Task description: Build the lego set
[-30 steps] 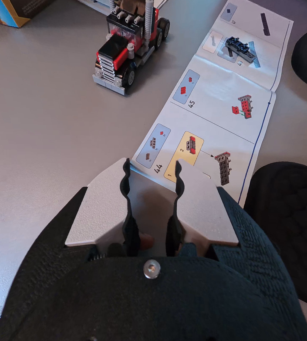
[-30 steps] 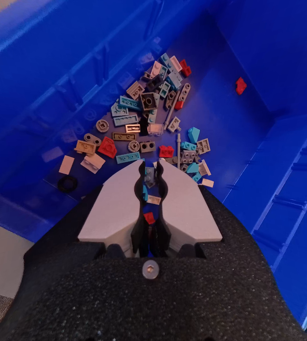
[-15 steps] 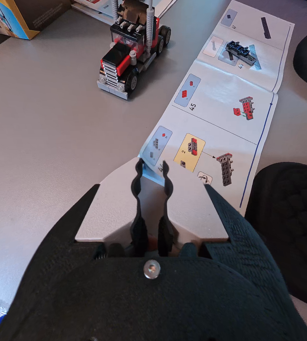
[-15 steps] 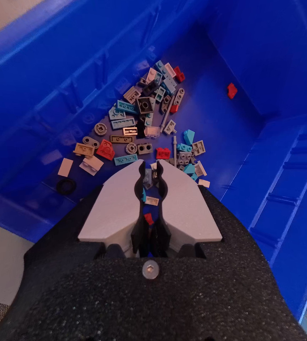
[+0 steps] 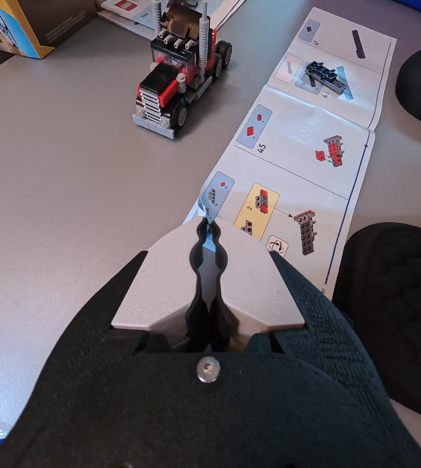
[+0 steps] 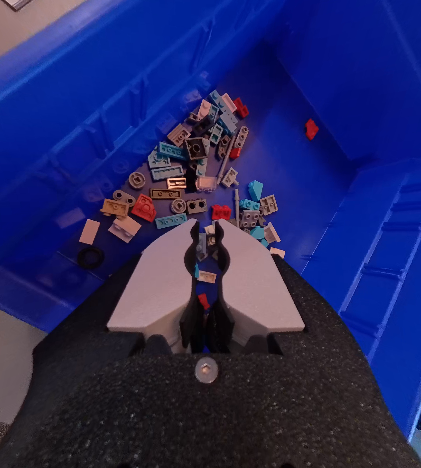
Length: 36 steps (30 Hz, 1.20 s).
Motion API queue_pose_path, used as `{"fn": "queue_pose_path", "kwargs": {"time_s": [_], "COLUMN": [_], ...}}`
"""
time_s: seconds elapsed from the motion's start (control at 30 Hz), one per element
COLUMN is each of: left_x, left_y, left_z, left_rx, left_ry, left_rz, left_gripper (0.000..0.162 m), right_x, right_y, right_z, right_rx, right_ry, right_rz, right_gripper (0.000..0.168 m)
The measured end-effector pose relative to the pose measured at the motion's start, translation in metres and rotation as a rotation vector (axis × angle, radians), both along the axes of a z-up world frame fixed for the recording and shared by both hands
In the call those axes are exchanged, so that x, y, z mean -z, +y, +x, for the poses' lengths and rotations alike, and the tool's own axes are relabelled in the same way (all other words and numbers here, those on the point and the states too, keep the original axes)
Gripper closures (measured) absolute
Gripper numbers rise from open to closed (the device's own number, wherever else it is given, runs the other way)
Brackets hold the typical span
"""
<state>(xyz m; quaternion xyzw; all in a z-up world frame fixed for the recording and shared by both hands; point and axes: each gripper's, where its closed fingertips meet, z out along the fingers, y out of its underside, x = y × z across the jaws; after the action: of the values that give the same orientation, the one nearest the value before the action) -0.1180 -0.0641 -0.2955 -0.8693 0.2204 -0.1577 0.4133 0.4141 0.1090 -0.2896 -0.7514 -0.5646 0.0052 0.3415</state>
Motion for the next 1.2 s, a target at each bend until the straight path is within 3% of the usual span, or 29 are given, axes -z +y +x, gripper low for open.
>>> {"fn": "queue_pose_path", "kwargs": {"time_s": [0.43, 0.6, 0.9, 1.2], "left_x": [0.001, 0.002, -0.001, 0.001], "left_y": [0.0, 0.001, -0.001, 0.0], "left_z": [0.0, -0.001, 0.002, 0.0], "left_rx": [-0.002, -0.007, 0.02, 0.002], "left_ry": [-0.004, -0.008, 0.01, -0.003], "left_rz": [-0.008, -0.02, 0.019, -0.007], "left_gripper": [0.158, 0.158, 0.158, 0.158], "right_x": [-0.014, -0.043, -0.102, -0.08], "right_y": [0.0, 0.007, 0.014, 0.012], "right_z": [-0.005, 0.0, 0.039, 0.008], "right_rx": [-0.021, 0.019, 0.059, -0.19], "right_ry": [0.132, 0.291, 0.314, 0.244], "right_rz": [0.007, 0.044, -0.015, -0.293], "right_gripper": [0.153, 0.148, 0.138, 0.134]}}
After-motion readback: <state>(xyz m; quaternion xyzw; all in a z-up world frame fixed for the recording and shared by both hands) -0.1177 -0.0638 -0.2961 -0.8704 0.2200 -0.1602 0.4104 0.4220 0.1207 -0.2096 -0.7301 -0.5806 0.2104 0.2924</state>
